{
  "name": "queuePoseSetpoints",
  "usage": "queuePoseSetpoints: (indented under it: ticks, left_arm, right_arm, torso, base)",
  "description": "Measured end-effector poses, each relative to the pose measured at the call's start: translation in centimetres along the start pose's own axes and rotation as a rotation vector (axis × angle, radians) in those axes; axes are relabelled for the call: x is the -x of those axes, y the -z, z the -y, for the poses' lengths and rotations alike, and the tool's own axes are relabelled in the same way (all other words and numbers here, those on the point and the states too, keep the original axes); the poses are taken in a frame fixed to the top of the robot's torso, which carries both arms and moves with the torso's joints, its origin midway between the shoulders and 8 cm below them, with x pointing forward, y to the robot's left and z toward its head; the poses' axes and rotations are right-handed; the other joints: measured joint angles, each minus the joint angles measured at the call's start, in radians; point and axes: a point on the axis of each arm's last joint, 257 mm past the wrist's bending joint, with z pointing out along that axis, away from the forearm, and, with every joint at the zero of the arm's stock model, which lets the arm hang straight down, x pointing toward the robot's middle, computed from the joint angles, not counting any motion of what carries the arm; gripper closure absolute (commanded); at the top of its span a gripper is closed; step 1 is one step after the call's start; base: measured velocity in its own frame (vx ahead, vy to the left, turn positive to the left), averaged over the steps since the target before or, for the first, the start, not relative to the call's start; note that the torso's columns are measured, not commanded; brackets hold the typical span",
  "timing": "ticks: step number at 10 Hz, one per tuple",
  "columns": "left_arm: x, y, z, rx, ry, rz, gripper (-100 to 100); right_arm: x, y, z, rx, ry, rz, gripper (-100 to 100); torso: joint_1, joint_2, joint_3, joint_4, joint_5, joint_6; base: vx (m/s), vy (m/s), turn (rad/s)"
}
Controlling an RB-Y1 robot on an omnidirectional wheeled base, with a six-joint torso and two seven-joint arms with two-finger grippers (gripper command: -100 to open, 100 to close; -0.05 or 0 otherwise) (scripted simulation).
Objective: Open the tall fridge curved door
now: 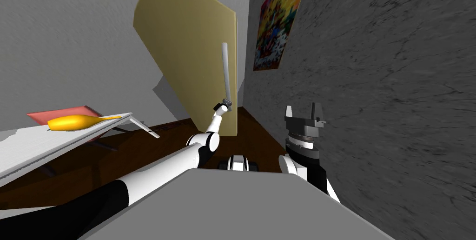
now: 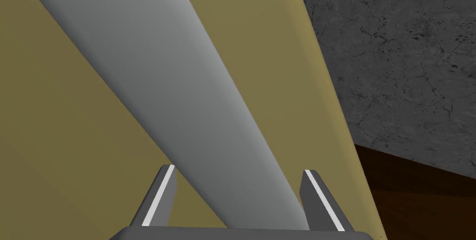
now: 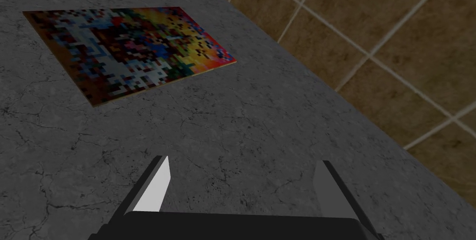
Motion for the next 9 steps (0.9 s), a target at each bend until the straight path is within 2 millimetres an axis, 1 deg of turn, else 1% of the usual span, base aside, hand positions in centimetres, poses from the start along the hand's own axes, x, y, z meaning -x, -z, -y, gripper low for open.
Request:
queuePoseSetpoints:
  ticks: [1,2,4,5,6,9]
  left_arm:
    - [0.0,0.1,-0.7,0.015,0.000,0.000,100]
    - [-0.3,0.1,-1.0,0.021,-0.002,-0.006,100]
    - [-0.5,0.2,-1.8,0.038,0.000,-0.011,100]
    - [-0.7,0.2,-2.2,0.045,0.000,-0.015,100]
    - [-1.1,0.2,-2.2,0.047,-0.001,-0.023,100]
    - [-1.5,0.3,-3.2,0.068,-0.002,-0.032,100]
  right_arm:
    - [0.0,0.0,0.0,0.000,0.000,0.000,0]
    - [0.0,0.0,0.0,0.000,0.000,0.000,0]
    - [0.0,0.0,0.0,0.000,0.000,0.000,0]
    - [0.0,0.0,0.0,0.000,0.000,0.000,0]
    - [0.0,0.0,0.0,0.000,0.000,0.000,0]
    - [0.0,0.0,0.0,0.000,0.000,0.000,0]
  torso:
    - [-0.001,-0.004,-0.003,0.001,0.000,-0.002]
    - [-0.003,-0.003,-0.002,0.000,-0.001,-0.001]
    - [-0.002,-0.006,-0.004,0.001,-0.001,-0.001]
    - [-0.002,-0.006,-0.004,0.001,-0.001,-0.002]
    - [-0.001,-0.001,-0.001,0.000,-0.001,0.000]
    - [-0.005,-0.004,-0.002,0.000,-0.001,0.000]
  base:
    - [-0.259,0.193,-0.156]
    - [-0.200,0.175,-0.086]
    - [-0.160,0.189,-0.118]
    - [-0.210,0.182,-0.171]
    - [-0.186,0.169,-0.075]
    - [-0.192,0.163,-0.103]
